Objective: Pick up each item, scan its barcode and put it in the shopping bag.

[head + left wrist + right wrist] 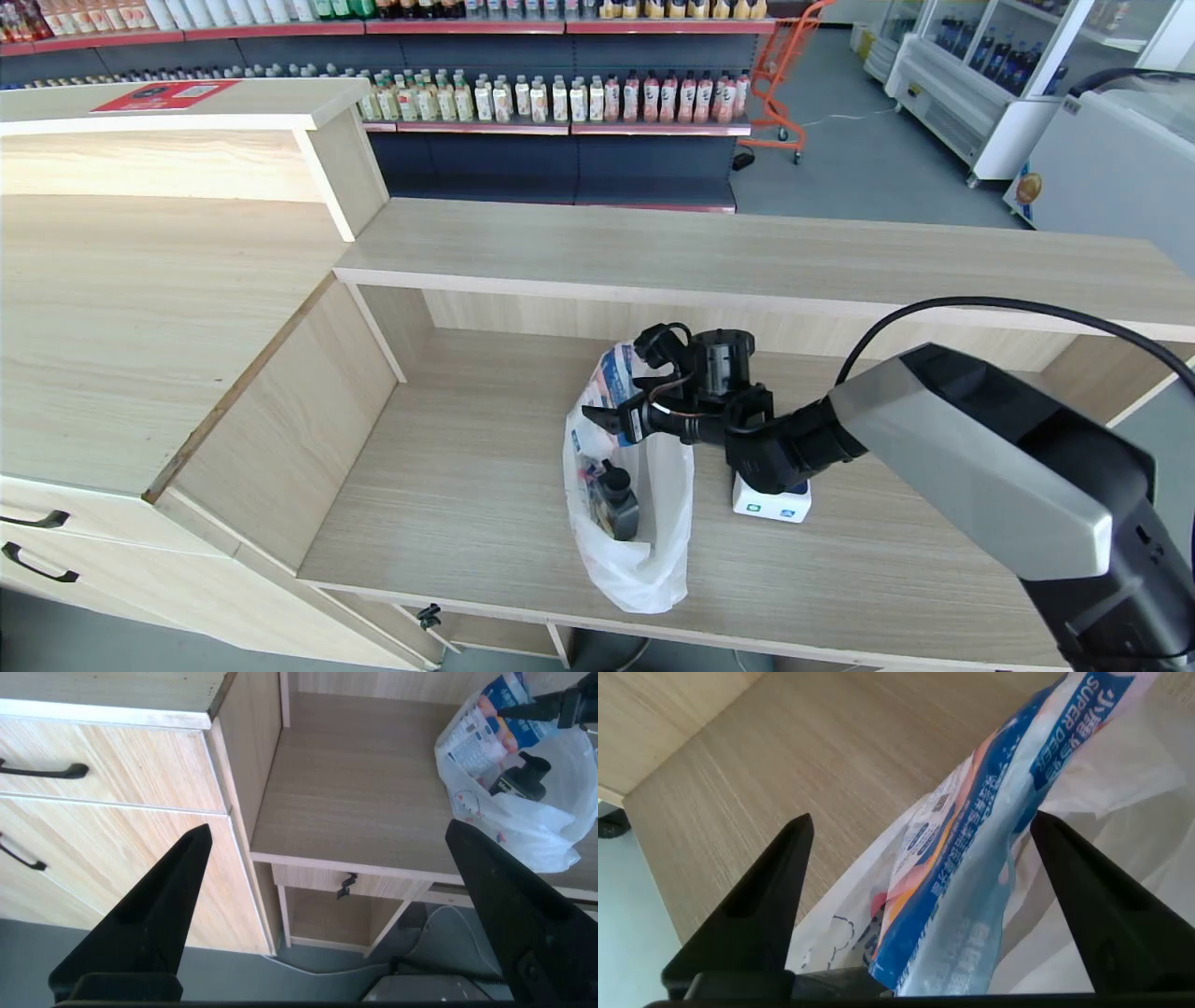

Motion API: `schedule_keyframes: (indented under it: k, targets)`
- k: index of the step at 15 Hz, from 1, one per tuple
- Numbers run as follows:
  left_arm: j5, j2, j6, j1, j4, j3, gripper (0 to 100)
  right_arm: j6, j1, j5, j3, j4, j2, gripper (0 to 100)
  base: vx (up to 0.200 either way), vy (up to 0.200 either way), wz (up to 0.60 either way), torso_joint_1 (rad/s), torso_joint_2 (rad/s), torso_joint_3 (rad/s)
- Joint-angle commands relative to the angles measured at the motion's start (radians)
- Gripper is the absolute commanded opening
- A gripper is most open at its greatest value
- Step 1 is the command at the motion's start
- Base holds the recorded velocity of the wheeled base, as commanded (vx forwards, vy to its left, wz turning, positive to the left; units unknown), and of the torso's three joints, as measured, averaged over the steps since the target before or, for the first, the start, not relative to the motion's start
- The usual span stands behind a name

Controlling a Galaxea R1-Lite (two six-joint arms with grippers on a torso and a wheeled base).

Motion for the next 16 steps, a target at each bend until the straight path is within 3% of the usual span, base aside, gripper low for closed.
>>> schedule_keyframes:
  k: [1, 8, 12, 16]
  targets:
    - [0.0, 0.002, 0.0, 0.0, 0.0, 0.0, 100, -0.001, -0.005, 0.001, 0.028, -0.001, -0.031, 100, 0.0, 0.0, 0.0, 0.0, 0.0, 0.0]
    - [0.0, 0.002, 0.0, 0.0, 0.0, 0.0, 100, 0.088, -0.114, 0.017, 0.444, -0.025, -0.436, 100, 0.0, 0.0, 0.0, 0.0, 0.0, 0.0]
    - [0.0, 0.002, 0.0, 0.0, 0.0, 0.0, 100, 0.107, -0.249, 0.064, 0.765, 0.122, -0.873, 100, 0.0, 0.0, 0.0, 0.0, 0.0, 0.0]
    - [0.0, 0.002, 0.0, 0.0, 0.0, 0.0, 100, 0.084, -0.39, -0.042, 1.119, 0.198, -1.347, 100, 0.0, 0.0, 0.0, 0.0, 0.0, 0.0]
